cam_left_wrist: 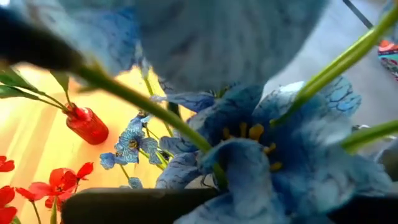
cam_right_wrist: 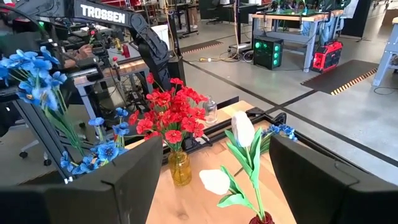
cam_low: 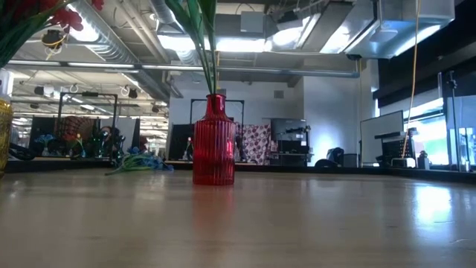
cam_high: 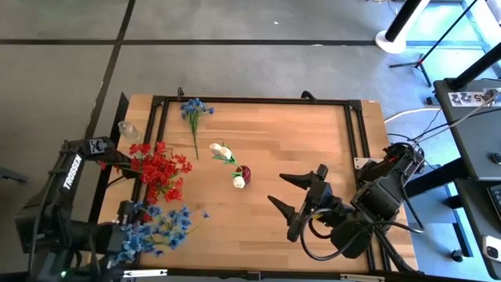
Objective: Sort flowers into vase by color
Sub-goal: Put the right blue flowers into the transparent vase
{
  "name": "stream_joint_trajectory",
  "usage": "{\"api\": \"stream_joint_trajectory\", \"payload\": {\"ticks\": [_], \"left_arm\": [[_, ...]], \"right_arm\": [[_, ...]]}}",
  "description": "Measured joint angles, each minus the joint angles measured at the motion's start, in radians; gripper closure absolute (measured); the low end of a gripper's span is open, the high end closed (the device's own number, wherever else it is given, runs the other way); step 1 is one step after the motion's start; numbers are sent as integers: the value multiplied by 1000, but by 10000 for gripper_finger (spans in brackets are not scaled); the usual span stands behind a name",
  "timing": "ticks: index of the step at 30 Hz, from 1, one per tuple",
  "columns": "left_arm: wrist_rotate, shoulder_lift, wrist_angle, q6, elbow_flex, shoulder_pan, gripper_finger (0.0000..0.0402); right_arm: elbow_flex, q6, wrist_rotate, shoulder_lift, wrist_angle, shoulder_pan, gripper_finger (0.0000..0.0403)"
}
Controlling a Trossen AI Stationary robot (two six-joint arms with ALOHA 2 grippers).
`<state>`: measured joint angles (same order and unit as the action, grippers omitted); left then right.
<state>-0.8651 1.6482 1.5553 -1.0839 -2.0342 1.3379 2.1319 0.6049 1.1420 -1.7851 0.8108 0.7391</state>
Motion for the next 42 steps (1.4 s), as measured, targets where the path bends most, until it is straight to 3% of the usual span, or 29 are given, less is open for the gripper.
{"api": "stream_joint_trajectory", "payload": {"ticks": [20, 28, 42], "left_arm": [[-77, 0, -12, -116, 159, -5, 398], [10, 1, -6, -60, 157, -11, 398], [-36, 1, -18, 91, 154, -31, 398]], "right_arm": [[0, 22, 18, 0, 1, 0, 107], [0, 21, 12, 0, 2, 0, 107], [0, 20, 10, 0, 3, 0, 107]]}}
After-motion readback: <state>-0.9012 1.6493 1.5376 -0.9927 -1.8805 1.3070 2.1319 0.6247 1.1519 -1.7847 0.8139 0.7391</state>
